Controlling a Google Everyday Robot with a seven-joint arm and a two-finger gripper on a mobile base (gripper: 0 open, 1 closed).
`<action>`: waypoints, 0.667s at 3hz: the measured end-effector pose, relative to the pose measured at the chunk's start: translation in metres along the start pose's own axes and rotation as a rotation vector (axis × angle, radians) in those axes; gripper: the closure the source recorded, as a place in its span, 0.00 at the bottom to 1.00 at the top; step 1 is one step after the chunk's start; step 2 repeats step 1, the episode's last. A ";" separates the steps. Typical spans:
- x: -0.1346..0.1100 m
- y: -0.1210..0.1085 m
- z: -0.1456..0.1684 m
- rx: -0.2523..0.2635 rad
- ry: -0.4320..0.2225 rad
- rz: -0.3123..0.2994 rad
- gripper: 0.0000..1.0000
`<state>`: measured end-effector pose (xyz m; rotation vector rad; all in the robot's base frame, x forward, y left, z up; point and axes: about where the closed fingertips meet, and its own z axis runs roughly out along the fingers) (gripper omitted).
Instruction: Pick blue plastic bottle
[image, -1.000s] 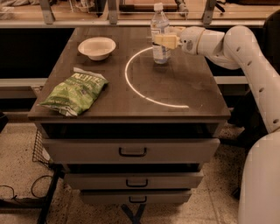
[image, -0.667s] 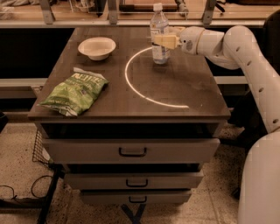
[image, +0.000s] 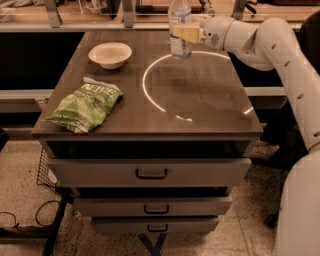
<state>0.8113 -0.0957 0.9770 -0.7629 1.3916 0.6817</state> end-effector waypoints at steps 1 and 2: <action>-0.037 0.004 -0.008 0.008 -0.053 -0.039 1.00; -0.037 0.004 -0.008 0.008 -0.053 -0.039 1.00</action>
Offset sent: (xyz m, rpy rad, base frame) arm 0.0000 0.0000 0.0000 0.0000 0.0000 0.0000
